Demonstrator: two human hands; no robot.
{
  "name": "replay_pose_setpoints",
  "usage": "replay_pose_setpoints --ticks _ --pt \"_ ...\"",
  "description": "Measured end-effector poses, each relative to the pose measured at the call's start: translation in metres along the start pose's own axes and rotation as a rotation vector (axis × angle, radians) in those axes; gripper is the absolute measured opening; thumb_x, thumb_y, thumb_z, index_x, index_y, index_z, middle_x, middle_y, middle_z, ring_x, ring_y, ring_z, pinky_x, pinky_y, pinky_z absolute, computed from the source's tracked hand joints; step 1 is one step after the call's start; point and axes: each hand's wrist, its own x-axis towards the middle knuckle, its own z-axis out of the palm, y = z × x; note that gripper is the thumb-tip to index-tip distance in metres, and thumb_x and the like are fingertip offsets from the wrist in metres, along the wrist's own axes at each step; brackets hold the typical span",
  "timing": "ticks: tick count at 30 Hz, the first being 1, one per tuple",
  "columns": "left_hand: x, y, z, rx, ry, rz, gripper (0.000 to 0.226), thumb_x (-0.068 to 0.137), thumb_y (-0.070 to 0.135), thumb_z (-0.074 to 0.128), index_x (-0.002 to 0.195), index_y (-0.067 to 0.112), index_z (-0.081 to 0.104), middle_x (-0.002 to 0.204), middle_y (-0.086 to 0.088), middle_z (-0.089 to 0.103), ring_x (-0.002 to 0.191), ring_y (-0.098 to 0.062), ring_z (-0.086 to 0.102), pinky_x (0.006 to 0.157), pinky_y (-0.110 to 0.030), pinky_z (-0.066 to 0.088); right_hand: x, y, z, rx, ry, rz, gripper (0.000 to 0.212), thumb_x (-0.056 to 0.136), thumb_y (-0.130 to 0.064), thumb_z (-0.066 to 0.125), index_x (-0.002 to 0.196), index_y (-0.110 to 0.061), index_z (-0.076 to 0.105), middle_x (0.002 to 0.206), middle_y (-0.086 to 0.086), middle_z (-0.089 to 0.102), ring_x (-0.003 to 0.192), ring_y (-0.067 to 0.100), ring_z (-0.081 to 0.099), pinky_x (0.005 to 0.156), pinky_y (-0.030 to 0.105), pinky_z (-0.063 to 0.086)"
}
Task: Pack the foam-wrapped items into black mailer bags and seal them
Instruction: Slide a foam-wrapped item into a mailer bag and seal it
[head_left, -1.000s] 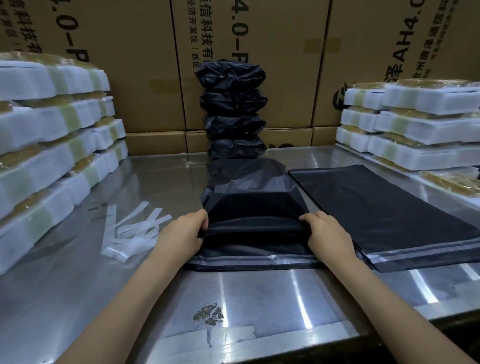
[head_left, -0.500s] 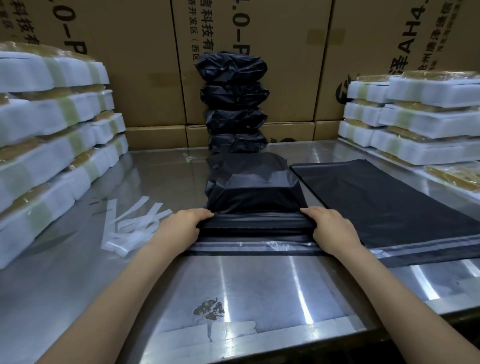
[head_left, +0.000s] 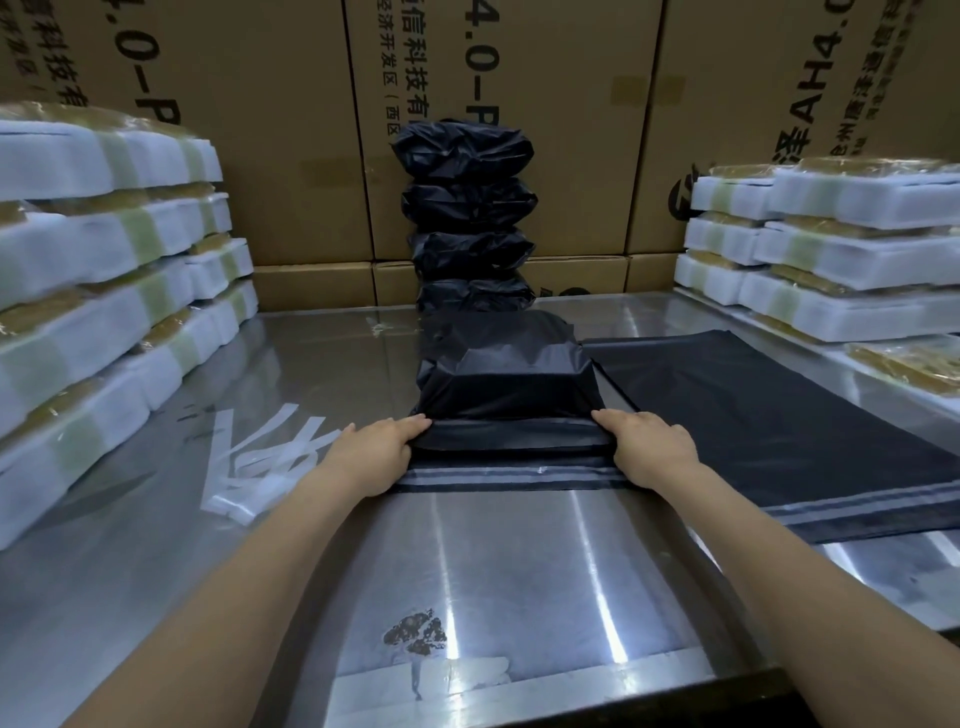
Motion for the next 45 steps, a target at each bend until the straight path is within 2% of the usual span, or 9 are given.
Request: replay_pose_setpoints --ticks 14,18,22,25,27,30,35,38,45 --pt "0.008 -0.023 0.008 -0.140 -0.018 0.073 0.049 0.102 0.027 0.023 0.149 0.041 0.017 0.156 0.020 0.011 0.146 -0.009 0.007 0.116 -0.044 0.003 0.019 0.006 -0.001 0.014 -0.019 0.029 0.066 0.094 -0.004 0.034 0.150 -0.037 0.023 0.146 0.006 0.041 0.128 0.027 0.042 0.102 0.038 0.035" --pt "0.007 -0.020 0.007 -0.246 -0.037 0.070 0.050 0.101 0.025 0.027 0.149 0.036 0.020 0.157 0.017 0.013 0.146 -0.011 0.009 0.117 -0.043 0.003 0.024 0.003 -0.015 0.098 -0.202 0.056 0.063 0.095 -0.008 0.034 0.152 -0.032 0.019 0.154 0.009 0.030 0.133 0.031 0.038 0.102 0.036 0.039" --pt "-0.007 -0.022 -0.006 -0.841 0.340 0.072 0.047 0.096 0.005 0.031 0.137 0.024 0.046 0.143 0.004 0.045 0.133 -0.013 0.037 0.111 -0.034 0.030 0.015 -0.002 -0.047 0.223 -0.291 -0.039 0.082 0.084 -0.020 0.055 0.154 -0.020 0.012 0.154 0.007 0.025 0.144 0.031 0.013 0.107 0.041 0.032" --pt "-0.020 -0.025 -0.015 -0.728 0.550 -0.051 0.024 0.092 0.017 0.047 0.097 0.035 0.063 0.105 0.010 0.066 0.102 -0.012 0.059 0.081 -0.029 0.046 -0.014 -0.035 -0.048 0.359 0.085 -0.185 0.066 0.080 -0.032 0.059 0.143 -0.026 0.039 0.139 0.003 0.045 0.134 0.026 0.028 0.100 0.039 0.035" --pt "-0.027 -0.021 -0.015 -0.632 0.483 -0.154 0.014 0.086 0.033 0.056 0.075 0.034 0.064 0.080 0.011 0.069 0.076 -0.014 0.064 0.062 -0.028 0.050 -0.039 -0.070 -0.036 0.535 0.222 -0.323 0.038 0.079 -0.033 0.060 0.117 -0.035 0.059 0.107 -0.010 0.061 0.108 0.012 0.050 0.081 0.030 0.042" --pt "-0.034 -0.011 -0.008 -0.467 0.387 -0.261 0.022 0.078 0.042 0.060 0.062 0.028 0.065 0.058 0.010 0.064 0.061 -0.011 0.062 0.053 -0.024 0.043 -0.056 -0.120 -0.013 0.657 0.125 -0.432 0.011 0.082 -0.030 0.059 0.087 -0.038 0.063 0.073 -0.018 0.062 0.073 -0.001 0.057 0.063 0.022 0.041" --pt "-0.043 -0.019 -0.007 -0.488 0.225 -0.247 0.015 0.085 0.031 0.059 0.071 0.029 0.066 0.068 0.012 0.064 0.068 -0.008 0.061 0.054 -0.022 0.039 -0.045 -0.155 0.013 0.690 0.000 -0.319 0.008 0.087 -0.028 0.058 0.088 -0.035 0.063 0.083 -0.013 0.067 0.085 0.011 0.064 0.078 0.031 0.053" --pt "-0.046 -0.022 -0.011 -0.617 0.080 -0.104 0.010 0.087 0.022 0.066 0.078 0.026 0.069 0.060 0.018 0.063 0.055 0.006 0.057 0.049 -0.010 0.039 -0.038 -0.158 0.019 0.635 0.011 -0.277 0.011 0.087 -0.028 0.056 0.086 -0.034 0.066 0.094 -0.008 0.071 0.094 0.017 0.064 0.084 0.035 0.052" --pt "-0.047 -0.016 -0.011 -0.667 0.024 -0.015 0.010 0.084 0.033 0.069 0.083 0.026 0.075 0.054 0.021 0.060 0.051 0.009 0.050 0.048 -0.005 0.035 -0.032 -0.164 0.017 0.609 -0.022 -0.257 0.031 0.082 -0.062 0.053 0.070 -0.035 0.062 0.079 -0.010 0.070 0.083 0.013 0.063 0.070 0.030 0.048"
